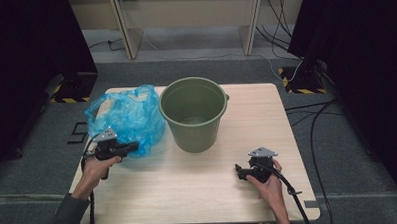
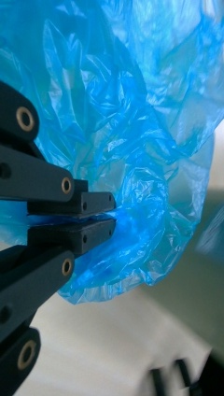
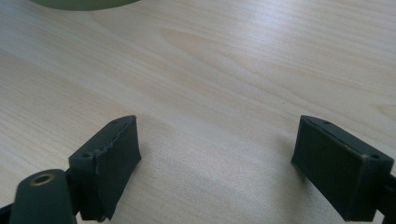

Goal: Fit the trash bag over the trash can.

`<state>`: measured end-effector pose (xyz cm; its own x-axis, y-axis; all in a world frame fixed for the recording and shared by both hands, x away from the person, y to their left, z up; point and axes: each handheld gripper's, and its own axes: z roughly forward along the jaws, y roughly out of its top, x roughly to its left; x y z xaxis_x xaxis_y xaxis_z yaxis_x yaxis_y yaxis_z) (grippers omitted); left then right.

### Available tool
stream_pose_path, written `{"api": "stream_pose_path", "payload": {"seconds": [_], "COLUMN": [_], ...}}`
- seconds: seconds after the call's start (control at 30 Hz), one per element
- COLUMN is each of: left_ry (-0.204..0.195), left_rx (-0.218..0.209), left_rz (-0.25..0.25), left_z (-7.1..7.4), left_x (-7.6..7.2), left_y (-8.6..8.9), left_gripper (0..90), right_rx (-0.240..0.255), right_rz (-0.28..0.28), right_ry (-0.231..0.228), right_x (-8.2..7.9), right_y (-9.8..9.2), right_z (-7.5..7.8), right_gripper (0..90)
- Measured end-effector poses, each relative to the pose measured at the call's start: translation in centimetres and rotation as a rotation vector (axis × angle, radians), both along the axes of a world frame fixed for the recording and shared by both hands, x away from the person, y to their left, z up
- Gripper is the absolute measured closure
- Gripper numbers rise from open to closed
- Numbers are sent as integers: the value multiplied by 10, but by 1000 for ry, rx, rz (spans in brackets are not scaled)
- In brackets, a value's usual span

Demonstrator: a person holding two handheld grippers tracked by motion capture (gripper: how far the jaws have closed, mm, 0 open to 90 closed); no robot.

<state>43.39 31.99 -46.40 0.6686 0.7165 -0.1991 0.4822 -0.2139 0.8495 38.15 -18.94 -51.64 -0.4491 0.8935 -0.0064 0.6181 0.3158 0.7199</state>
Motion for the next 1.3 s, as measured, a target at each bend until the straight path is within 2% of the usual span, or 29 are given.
{"api": "stream_pose_path", "payload": {"seconds": [0.03,0.1,0.13,0.23,0.27,0.33,0.37,0.4,0.43,0.53,0.57,0.6,0.67,0.73,0.8,0.83,0.87,0.9,0.93,1.1,1.2,1.23,1.27,1.3], "left_ry": [-1,2,-10,-27,-27,-50,-72,-81,-81,-108,-119,-119,-148,-157,-178,-178,-193,-193,-196,-222,-230,-228,-228,-226], "left_rx": [-19,-25,-17,-31,-31,-24,-30,-32,-32,-27,-39,-39,-37,-41,-65,-65,-72,-72,-75,-42,-22,-22,-22,-23], "left_rz": [5,2,4,1,1,-2,-1,-3,-3,1,4,4,7,6,-9,-9,-25,-25,-32,-90,-132,-167,-167,-182], "left_z": [3,7,17,37,37,54,72,81,81,106,121,121,140,145,159,159,167,167,170,185,188,186,186,185], "left_x": [4,7,12,19,19,24,29,32,32,40,46,46,53,55,61,61,66,66,67,75,75,73,73,73], "left_y": [2,3,5,6,6,5,4,3,3,0,-2,-2,-9,-13,-27,-27,-41,-41,-49,-96,-123,-143,-143,-152], "left_gripper": [858,858,858,858,858,858,858,858,859,859,859,859,858,858,858,859,859,859,859,860,860,860,860,860], "right_rx": [4,3,2,2,2,-1,-1,-2,-2,0,0,0,0,2,0,0,1,1,1,-1,0,-1,-1,-2], "right_rz": [-2,-7,-3,-3,-3,0,-2,-2,-2,-2,-2,-2,-3,-5,-4,-4,-4,-4,-3,-2,-3,1,1,2], "right_ry": [2,1,-1,-6,-6,-10,-9,-8,-8,-8,-9,-9,-8,-6,-6,-6,-7,-7,-7,-7,-6,-7,-7,-4], "right_x": [0,0,1,1,1,1,1,1,1,1,1,1,1,1,1,1,1,1,1,1,1,2,2,2], "right_y": [0,0,0,0,0,0,0,0,0,0,0,0,0,0,0,0,0,0,0,0,0,-1,-1,-1], "right_z": [0,0,0,0,0,-1,-1,-1,-1,-1,-1,-1,-1,-1,0,0,-1,-1,-1,-1,-1,-1,-1,0], "right_gripper": [148,146,146,146,146,146,146,146,146,146,146,146,146,146,145,145,145,145,144,145,144,144,144,144]}}
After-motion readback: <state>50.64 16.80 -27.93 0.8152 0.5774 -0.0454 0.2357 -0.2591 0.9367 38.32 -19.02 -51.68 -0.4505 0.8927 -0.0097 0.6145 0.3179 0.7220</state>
